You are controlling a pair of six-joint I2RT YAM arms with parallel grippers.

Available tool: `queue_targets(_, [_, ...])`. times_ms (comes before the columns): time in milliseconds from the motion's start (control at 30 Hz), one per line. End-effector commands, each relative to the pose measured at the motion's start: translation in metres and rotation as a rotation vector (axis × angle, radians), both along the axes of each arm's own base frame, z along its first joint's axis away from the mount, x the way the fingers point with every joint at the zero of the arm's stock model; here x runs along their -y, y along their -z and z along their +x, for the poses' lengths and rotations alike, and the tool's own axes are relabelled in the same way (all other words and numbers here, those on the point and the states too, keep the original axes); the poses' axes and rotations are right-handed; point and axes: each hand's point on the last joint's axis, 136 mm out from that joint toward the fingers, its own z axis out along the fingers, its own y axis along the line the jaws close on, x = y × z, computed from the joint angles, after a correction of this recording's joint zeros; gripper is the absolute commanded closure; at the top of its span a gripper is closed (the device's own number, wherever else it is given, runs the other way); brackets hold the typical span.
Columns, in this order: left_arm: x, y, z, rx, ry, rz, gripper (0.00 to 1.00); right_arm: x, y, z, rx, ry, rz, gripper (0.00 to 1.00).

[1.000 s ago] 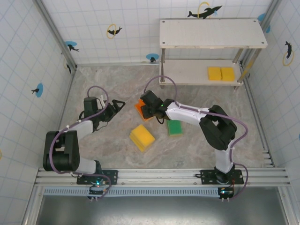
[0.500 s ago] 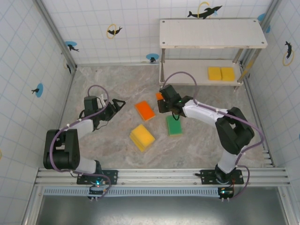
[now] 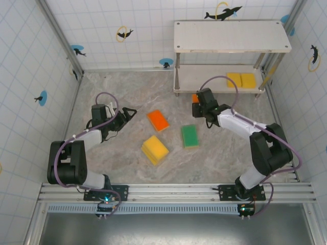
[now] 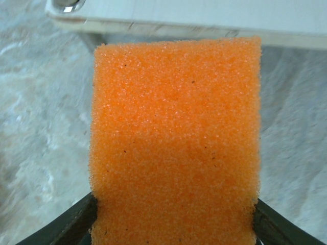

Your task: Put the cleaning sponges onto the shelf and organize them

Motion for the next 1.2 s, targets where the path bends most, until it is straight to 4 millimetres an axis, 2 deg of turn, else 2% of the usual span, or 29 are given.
queue_targets(0, [0.005, -0.011, 0.004, 0.035, 0.025, -0.005, 0.02, 0.018, -0.024, 0.014, 0.092, 0.024, -0.011, 0.36])
queue_targets(300, [0.005, -0.011, 0.005, 0.035, 0.026, -0.006, 0.03, 0.062, -0.045, 0.05, 0.177, 0.079, 0.029, 0.36])
queue_targets(567, [0.007, -0.016, 0.009, 0.043, 0.03, -0.023, 0.02, 0.086, -0.055, 0.085, 0.185, 0.082, 0.028, 0.36])
queue_targets(833, [0.006, -0.013, 0.009, 0.032, 0.028, -0.021, 0.03, 0.091, -0.057, 0.123, 0.199, 0.087, 0.012, 0.36])
queue_targets(1167, [0.006, -0.015, 0.011, 0.034, 0.027, -0.018, 0.02, 0.092, -0.042, 0.153, 0.187, 0.106, 0.024, 0.36])
